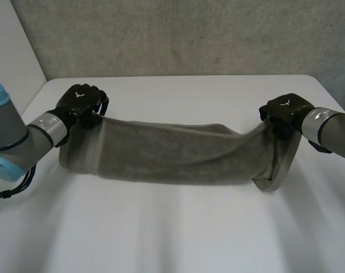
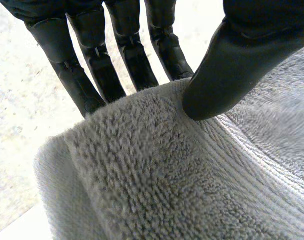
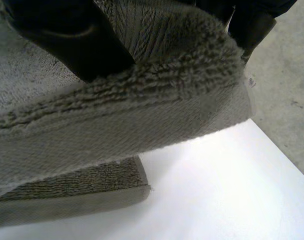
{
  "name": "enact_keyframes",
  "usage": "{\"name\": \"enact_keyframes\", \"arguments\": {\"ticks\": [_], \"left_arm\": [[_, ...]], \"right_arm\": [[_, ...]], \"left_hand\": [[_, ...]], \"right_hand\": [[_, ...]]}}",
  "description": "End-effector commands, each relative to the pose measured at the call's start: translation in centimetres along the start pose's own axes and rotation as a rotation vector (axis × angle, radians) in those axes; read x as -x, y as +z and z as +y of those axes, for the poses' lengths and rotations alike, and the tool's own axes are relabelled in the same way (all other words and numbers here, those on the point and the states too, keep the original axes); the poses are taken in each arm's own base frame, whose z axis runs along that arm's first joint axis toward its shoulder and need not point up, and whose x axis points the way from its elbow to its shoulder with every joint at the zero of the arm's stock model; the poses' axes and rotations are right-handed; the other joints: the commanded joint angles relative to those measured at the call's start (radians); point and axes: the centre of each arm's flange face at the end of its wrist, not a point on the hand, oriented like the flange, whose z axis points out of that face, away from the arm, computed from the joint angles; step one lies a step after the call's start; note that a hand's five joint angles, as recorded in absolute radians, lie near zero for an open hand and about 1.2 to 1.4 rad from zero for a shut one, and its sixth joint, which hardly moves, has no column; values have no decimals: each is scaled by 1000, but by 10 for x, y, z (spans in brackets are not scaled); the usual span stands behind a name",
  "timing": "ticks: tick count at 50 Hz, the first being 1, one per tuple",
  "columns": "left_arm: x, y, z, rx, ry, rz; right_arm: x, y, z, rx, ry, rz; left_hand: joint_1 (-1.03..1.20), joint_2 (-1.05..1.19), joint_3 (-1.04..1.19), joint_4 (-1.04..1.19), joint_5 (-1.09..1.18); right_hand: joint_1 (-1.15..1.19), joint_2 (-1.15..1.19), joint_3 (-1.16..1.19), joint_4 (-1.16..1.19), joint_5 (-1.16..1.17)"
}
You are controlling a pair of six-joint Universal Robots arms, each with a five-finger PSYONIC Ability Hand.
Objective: Fold the towel.
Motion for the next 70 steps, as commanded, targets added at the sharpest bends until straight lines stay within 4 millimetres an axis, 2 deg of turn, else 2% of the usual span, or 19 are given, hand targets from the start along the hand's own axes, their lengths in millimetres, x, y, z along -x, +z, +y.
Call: {"name": "enact_keyframes", "arguments": {"ticks": [1, 10, 19, 21, 23, 24, 26, 27, 29, 32, 34, 35, 40, 42, 48, 50, 55, 64, 70], "left_arm": [[5, 23, 16, 19, 13, -54], [17, 41, 27, 22, 32, -156], [9, 47, 29, 10, 37, -137], [9, 47, 32, 14, 35, -137], [5, 48, 33, 15, 35, -139], [5, 48, 33, 15, 35, -139], [3, 49, 33, 12, 36, -135], [3, 49, 33, 12, 36, -135], [3, 50, 33, 12, 37, -137], [3, 50, 32, 10, 38, -137], [1, 49, 28, 7, 39, -132], [1, 49, 28, 7, 39, -132], [1, 47, 16, -9, 39, -132], [2, 41, 3, -15, 37, -134], [3, 19, -10, 13, 33, -141], [1, 1, -17, 36, 25, -140], [-1, -29, -15, 91, 1, -148], [-12, -58, 10, 186, -17, -103], [-13, -64, 22, 221, 17, -86]], "right_arm": [[8, 23, 10, 35, -10, 22], [5, 45, 24, 104, -22, 114], [11, 58, 23, 76, -30, 108], [11, 61, 23, 69, -29, 111], [12, 65, 22, 55, -32, 117], [12, 65, 22, 55, -32, 117], [11, 70, 22, 40, -36, 127], [11, 70, 22, 40, -36, 127], [10, 73, 20, 19, -39, 138], [9, 74, 17, 2, -42, 144], [6, 74, 10, -29, -46, 168], [6, 74, 10, -29, -46, 168], [-6, 61, -12, -91, -2, 204], [-12, 42, -31, -130, 38, 217], [-14, 4, -44, -124, 75, 233], [-5, -19, -36, -68, 104, 211], [15, -39, -14, 11, 167, 160], [48, -44, 33, 96, 310, 114], [57, -39, 47, 84, 331, 119]], "left_hand": [[39, 32, 8, 36, 24], [39, 32, 8, 36, 24], [39, 32, 8, 36, 24], [39, 32, 8, 36, 24], [39, 32, 8, 36, 24], [39, 32, 8, 36, 24], [39, 32, 8, 36, 24], [39, 32, 8, 36, 24], [-450, -457, -481, -453, -466], [-733, -739, -763, -735, -748], [-1183, -1189, -1213, -1185, -1198], [-1183, -1189, -1213, -1185, -1198], [-1173, -1180, -1204, -1176, -1188], [-1173, -1180, -1204, -1176, -1188], [-1126, -1133, -1157, -1129, -1141], [-1088, -1095, -1119, -1091, -1103], [-1009, -1016, -1040, -1012, -1024], [-871, -877, -902, -874, -886], [-821, -827, -852, -823, -836]], "right_hand": [[58, 67, 50, 50, 50], [58, 67, 50, 50, 50], [58, 67, 50, 50, 50], [-82, -73, -90, -90, -90], [-593, -584, -601, -601, -601], [-596, -587, -604, -604, -603], [-1125, -1116, -1133, -1133, -1132], [-1127, -1118, -1135, -1135, -1135], [-1164, -1155, -1172, -1172, -1172], [-1164, -1155, -1172, -1172, -1172], [-1164, -1155, -1172, -1172, -1172], [-1164, -1155, -1172, -1172, -1172], [-1164, -1155, -1172, -1172, -1172], [-1164, -1155, -1172, -1172, -1172], [-1164, -1155, -1172, -1172, -1172], [-1164, -1155, -1172, -1172, -1172], [-1122, -1113, -1130, -1130, -1129], [-937, -928, -945, -945, -944], [-884, -875, -892, -892, -891]]}}
